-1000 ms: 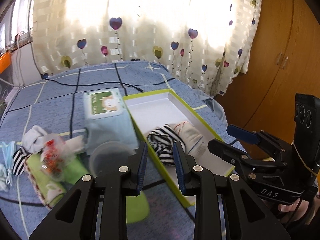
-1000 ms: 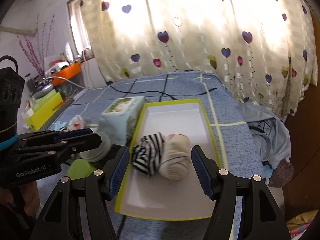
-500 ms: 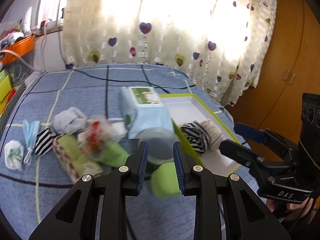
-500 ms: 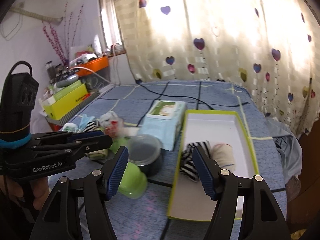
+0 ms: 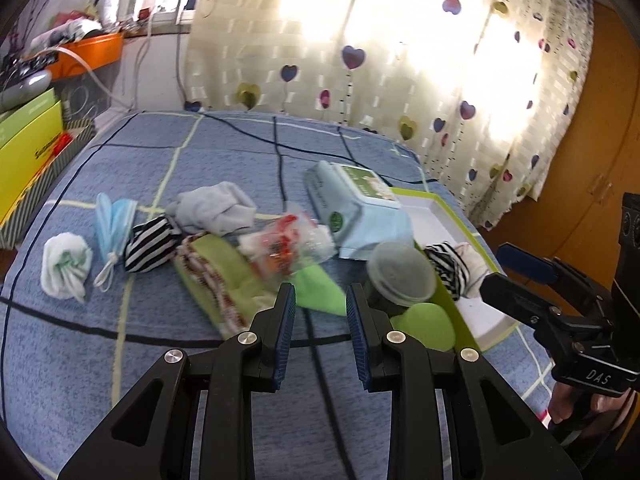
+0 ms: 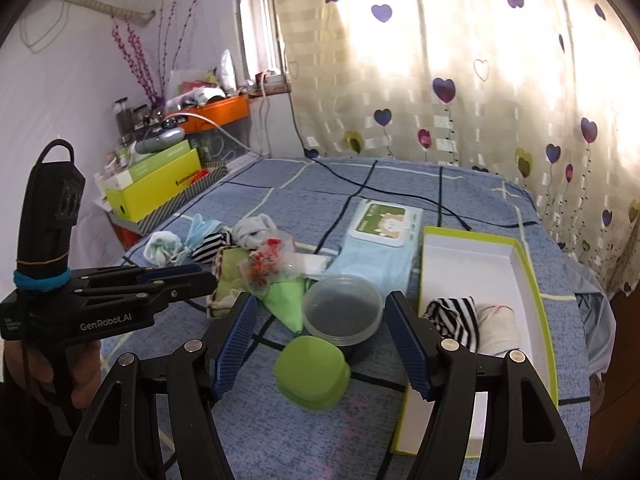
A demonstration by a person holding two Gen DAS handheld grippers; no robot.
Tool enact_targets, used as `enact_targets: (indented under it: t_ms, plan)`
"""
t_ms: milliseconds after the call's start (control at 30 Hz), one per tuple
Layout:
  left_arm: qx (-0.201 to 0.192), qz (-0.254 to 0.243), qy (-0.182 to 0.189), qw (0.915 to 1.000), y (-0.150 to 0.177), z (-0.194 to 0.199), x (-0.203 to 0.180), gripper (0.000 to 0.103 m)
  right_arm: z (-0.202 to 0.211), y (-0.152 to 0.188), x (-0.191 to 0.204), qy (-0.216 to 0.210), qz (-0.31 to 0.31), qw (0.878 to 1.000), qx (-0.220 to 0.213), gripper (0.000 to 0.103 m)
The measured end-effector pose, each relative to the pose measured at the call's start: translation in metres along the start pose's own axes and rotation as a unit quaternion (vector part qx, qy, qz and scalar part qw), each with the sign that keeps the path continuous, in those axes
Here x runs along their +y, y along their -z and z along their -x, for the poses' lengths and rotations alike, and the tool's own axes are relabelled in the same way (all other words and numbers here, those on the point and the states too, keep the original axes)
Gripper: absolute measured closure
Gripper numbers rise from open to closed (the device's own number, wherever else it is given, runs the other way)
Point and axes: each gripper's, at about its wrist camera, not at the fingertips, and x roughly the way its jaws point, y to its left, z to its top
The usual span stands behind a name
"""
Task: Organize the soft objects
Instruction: 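Move both tools back over the pile of soft items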
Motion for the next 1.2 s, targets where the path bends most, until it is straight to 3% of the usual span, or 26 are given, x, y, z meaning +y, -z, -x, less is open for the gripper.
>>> enact_targets:
  t_ms: [367,467,1200]
  plan:
    - [-0.003,0.033,-0.023,0.9992,0.0,-0.002,0.033,0.075,-0.019,-0.005,0.013,-0.014,0.011,1.0,0.014,0.036]
    - [0.0,0.041,-0.02,0.9989,-0.001,-0.006,0.039,0.051,-0.024,-0.006,0.014,-0.019,0.017,0.999,0.02,0.036]
    - [0.047,0.119,-0.036,0.9912,-0.001,-0.055,0.078,0.05,-0.048,-0.014,0.013,-0.037,0.029,0.998,0.034,0.036]
